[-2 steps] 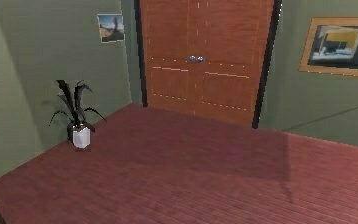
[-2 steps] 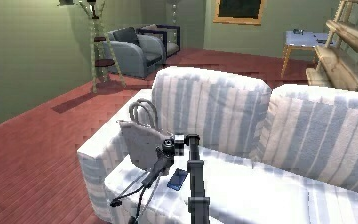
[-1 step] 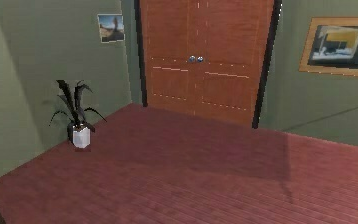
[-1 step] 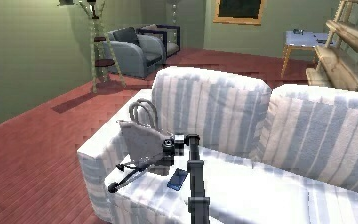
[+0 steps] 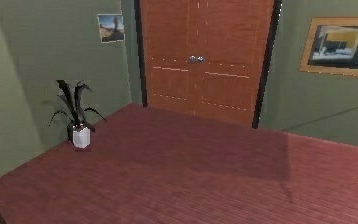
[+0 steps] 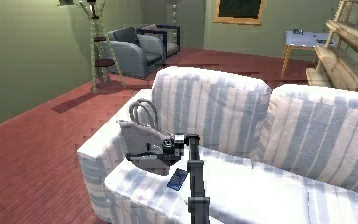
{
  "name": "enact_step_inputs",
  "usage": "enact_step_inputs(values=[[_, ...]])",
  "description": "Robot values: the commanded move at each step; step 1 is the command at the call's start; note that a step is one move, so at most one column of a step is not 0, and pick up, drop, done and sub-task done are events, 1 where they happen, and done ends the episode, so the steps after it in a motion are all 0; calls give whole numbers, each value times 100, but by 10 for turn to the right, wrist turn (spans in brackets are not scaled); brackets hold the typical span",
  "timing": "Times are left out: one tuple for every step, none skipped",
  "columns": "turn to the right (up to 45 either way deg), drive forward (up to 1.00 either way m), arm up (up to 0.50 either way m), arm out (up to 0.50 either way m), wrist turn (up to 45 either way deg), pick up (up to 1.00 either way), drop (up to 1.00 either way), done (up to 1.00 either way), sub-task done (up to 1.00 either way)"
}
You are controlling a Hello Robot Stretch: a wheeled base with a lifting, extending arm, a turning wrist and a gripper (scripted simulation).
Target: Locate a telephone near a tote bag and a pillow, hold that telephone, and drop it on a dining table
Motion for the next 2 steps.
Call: enact_step_inputs(values=[[0, 0, 0, 0, 450, 0, 0, 0, 0], [0, 0, 0, 0, 90, 0, 0, 0, 0]])
